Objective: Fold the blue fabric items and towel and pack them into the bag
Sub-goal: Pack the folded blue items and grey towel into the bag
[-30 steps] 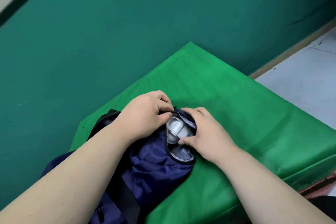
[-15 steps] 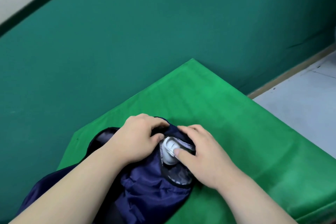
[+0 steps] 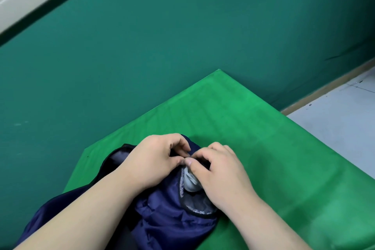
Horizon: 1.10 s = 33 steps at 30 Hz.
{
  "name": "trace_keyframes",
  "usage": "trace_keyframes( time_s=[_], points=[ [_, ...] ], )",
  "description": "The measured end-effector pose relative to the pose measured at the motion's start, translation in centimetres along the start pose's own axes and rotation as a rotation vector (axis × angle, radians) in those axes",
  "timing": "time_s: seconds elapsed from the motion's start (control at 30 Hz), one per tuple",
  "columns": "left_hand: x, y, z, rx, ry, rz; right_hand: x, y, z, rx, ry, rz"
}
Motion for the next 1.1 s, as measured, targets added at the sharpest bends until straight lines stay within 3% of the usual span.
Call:
trace_keyframes(
  time_s=[0.17,0.43,0.57,0.67,0.93,1.1],
  points=[
    [0.1,0.1,0.1,0.056,-0.005,0.016,0.4,0.0,0.5,0.154,-0.106,-0.024],
    [0.5,-0.7,1.4,0.422,-0.358,-0.010,0.4,0.6,1.4,0.267,-0.052,0.011],
    [-1.1,-1.5,2.1,0.363,-0.418,-0.110,-0.8,1.0,1.7,0.301,-0.039,0.002],
    [-1.3,-1.2,1.9,0.341,-0.472,-0.095,-2.1,2.1,0.6,0.338,-0.112,0.020],
    [-0.1,1.8,-2.2,0.547,-0.486,-0.049,-1.8,3.1,0.1,0.356,-0.480,0.019],
    [-0.5,1.4,-1.3,0.508,-0.485,-0.095,-1.1,3.6,0.0,0.297,-0.307,0.006]
  ],
)
Point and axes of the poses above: each hand's wrist, its own y-axis away from the middle knuckle, its own x-axis out of the palm, z = x × y, the point moved 3 cm from there along -y, towards the middle knuckle, and after that the axes turned 14 degrees about -y, right-handed, at the moved point
